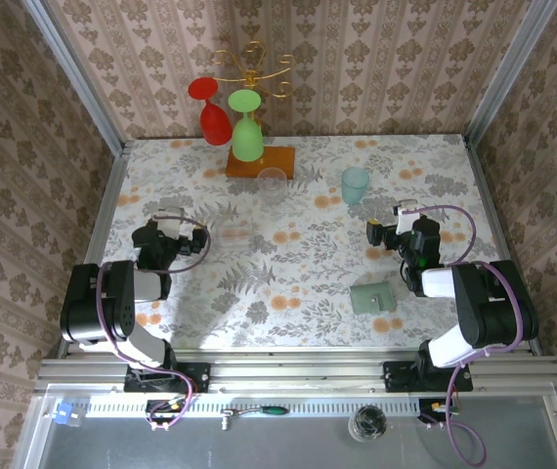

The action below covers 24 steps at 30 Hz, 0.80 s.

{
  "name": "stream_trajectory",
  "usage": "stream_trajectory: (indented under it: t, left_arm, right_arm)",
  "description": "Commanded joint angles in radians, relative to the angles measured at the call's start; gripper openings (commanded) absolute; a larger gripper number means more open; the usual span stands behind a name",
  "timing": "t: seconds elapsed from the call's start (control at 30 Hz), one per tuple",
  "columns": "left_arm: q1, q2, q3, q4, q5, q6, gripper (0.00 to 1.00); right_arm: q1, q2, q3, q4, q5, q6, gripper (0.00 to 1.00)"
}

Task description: Take the credit cards out of the card holder

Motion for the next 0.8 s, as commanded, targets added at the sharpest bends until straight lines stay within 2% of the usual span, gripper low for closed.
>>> stream_trajectory:
  t: [0.0, 0.23, 0.4, 0.77]
  left_arm:
    - [0.010, 0.001, 0.008, 0.006, -0.003, 0.004, 1.00]
    - [0.010, 0.000, 0.008, 0.005, -0.002, 0.005, 1.00]
    - [0.009, 0.000, 0.008, 0.005, -0.003, 0.004, 1.00]
    - [0.011, 0.000, 0.011, -0.001, -0.016, -0.001, 1.00]
  right_arm:
    - [-0.009, 0.003, -0.001, 0.028, -0.024, 0.005, 1.00]
    - [-0.009, 0.001, 0.003, 0.021, -0.018, 0.012, 1.00]
    - [-0.012, 0.003, 0.023, -0.017, 0.045, 0.039, 1.00]
    - [-0.011, 0.003, 0.025, -0.018, 0.049, 0.040, 1.00]
